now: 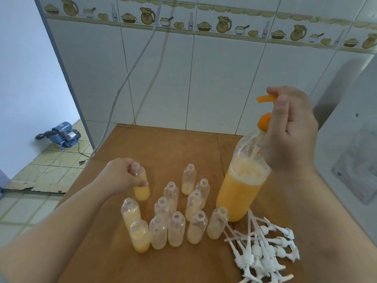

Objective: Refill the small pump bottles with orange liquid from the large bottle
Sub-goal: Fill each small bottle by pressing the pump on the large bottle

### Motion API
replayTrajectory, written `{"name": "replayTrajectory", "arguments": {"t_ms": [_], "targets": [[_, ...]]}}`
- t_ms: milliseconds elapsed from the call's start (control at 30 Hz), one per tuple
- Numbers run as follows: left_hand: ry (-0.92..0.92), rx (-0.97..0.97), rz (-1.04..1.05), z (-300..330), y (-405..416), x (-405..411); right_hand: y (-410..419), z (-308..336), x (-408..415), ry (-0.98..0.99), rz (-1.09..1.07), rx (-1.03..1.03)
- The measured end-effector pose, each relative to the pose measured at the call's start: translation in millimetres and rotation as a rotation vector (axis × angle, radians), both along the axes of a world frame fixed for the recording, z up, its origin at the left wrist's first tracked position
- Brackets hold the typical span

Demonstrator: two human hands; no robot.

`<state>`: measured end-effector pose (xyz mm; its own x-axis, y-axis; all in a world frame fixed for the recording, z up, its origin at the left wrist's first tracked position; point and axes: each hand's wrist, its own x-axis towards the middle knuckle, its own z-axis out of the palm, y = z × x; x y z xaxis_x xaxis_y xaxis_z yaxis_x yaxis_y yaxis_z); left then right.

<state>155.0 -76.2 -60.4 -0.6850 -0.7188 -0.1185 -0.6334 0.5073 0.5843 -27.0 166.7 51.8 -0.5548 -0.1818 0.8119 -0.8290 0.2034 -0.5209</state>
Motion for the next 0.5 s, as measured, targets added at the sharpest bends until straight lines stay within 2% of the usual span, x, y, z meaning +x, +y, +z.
{"name": "replayTrajectory", "arguments": {"t_ms": [233,367,500], "targets": [[-0.261,-0.021,-0.080,-14,-1,0,-1,-1,0,-0.002,0.002,-0.011],[-0.307,0.020,-0.151,-7,-4,0,-1,-1,-1,0.016,0.000,-0.009],[-0.267,0.061,-0.276,18,-7,-5,-1,-1,-1,0.064,-0.016,0.027]]}}
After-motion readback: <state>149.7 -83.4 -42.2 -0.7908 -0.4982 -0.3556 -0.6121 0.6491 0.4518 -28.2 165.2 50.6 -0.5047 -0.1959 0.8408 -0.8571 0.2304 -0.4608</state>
